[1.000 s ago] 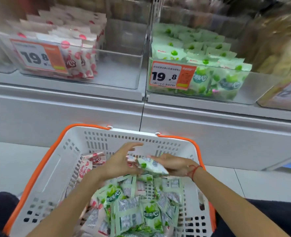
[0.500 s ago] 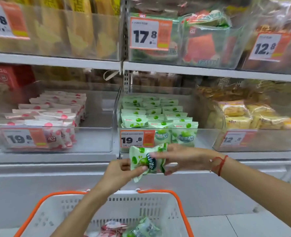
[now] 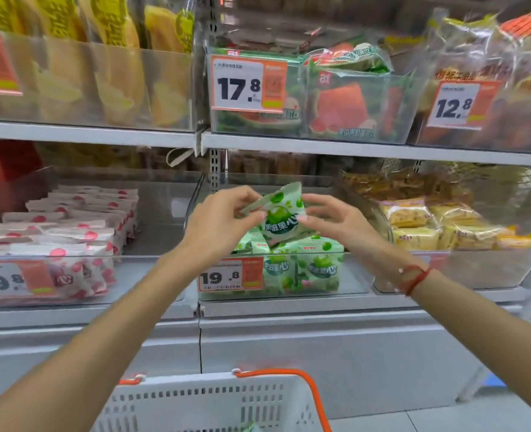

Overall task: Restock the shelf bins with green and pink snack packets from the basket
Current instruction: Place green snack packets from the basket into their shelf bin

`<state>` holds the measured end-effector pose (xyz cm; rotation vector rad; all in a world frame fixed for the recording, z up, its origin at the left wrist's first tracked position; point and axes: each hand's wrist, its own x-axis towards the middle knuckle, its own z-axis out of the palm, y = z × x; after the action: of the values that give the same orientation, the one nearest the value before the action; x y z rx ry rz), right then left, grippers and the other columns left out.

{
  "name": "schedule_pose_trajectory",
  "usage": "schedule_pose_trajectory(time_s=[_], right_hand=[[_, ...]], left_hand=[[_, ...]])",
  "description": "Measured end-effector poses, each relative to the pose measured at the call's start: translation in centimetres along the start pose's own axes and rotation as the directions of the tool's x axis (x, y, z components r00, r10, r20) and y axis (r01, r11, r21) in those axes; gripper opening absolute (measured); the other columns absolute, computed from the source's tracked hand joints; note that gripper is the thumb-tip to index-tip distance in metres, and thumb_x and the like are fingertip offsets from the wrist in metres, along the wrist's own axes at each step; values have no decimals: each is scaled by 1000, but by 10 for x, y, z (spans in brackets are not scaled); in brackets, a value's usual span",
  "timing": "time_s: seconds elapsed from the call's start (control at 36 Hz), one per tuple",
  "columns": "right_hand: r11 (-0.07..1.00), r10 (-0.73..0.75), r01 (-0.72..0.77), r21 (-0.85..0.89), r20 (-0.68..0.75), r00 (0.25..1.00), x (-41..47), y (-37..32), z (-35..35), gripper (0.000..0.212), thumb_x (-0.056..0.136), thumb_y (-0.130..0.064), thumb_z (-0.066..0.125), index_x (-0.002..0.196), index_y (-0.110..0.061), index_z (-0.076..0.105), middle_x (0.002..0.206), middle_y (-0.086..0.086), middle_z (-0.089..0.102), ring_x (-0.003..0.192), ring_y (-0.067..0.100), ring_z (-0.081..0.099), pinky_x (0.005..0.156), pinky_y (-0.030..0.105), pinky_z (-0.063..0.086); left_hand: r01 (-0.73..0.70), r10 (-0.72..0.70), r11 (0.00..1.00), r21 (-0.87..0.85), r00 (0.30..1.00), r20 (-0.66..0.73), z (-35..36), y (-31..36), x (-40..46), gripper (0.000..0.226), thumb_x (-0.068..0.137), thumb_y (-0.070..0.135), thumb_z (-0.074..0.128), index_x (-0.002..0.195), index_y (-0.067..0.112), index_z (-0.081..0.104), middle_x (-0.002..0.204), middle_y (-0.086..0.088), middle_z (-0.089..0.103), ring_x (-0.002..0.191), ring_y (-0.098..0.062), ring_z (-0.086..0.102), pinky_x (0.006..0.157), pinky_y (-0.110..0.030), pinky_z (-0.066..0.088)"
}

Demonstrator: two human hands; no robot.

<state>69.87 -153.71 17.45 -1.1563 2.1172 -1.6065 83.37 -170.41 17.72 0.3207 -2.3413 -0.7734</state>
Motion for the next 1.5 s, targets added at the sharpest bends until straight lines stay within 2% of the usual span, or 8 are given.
schedule_pose_trajectory(time_s=[0.14,0.25,0.5,0.67,0.94,1.11,1.25,1.5], right_hand=[[958,-26,81,-276,196,980,29,6,-8,35,80,-13,75,113,-9,66,98,8,72,84,6,66,79,21,52],[806,136,93,-585,335,932,41,15,-4,41,84,-32,70,118,-10,64,104,-4,62,87,13,63,73,22,48],[729,82,203,-653,377,922,58,6,-1,28,78,-35,75,103,-21,74,103,-12,68,105,5,60,99,28,45],[674,281,148,-724,436,855,75,-5,9,26,74,-32,80,97,-28,68,56,-20,64,65,4,60,61,14,44],[450,488,217,-866,442,753,94,-19,29,65,78,-37,75,136,-21,50,126,-4,56,111,15,53,94,27,44],[475,502,204,-856,454,737,95,-11,29,29,84,-38,68,108,-21,66,86,-20,55,83,4,52,75,16,37],[463,503,186,-867,430,750,92,-8,24,76,82,-47,68,145,-20,35,144,-2,41,130,18,41,108,32,32],[456,576,164,-875,430,695,97,-13,33,62,88,-38,63,140,-9,45,144,3,44,128,20,42,104,28,32]], left_hand=[[-108,22,932,345,970,243,11,-4,31,11,87,39,65,97,35,62,106,11,69,102,-16,62,84,-36,48],[-116,-35,965,236,834,551,18,-16,45,7,90,34,64,92,28,64,98,-2,70,90,-21,63,82,-39,51],[-173,-54,939,296,779,625,18,-15,59,20,96,30,55,107,18,67,87,12,58,77,-4,51,73,-21,36],[-171,-155,904,391,722,674,31,-15,64,38,96,29,54,130,12,57,125,-4,60,105,-18,55,85,-25,37],[-65,-232,928,367,670,705,24,-17,72,47,90,39,62,131,18,55,134,-1,53,122,-20,51,106,-37,39],[-13,-233,935,354,728,644,29,-26,67,47,90,37,62,131,15,56,140,-5,50,123,-22,50,106,-39,39],[15,-218,944,329,776,592,30,-26,67,45,86,33,69,126,18,58,130,-3,58,115,-20,55,100,-36,44],[-108,-306,821,561,746,591,37,-21,69,47,93,48,49,137,32,49,141,1,49,129,-26,43,106,-41,31]])
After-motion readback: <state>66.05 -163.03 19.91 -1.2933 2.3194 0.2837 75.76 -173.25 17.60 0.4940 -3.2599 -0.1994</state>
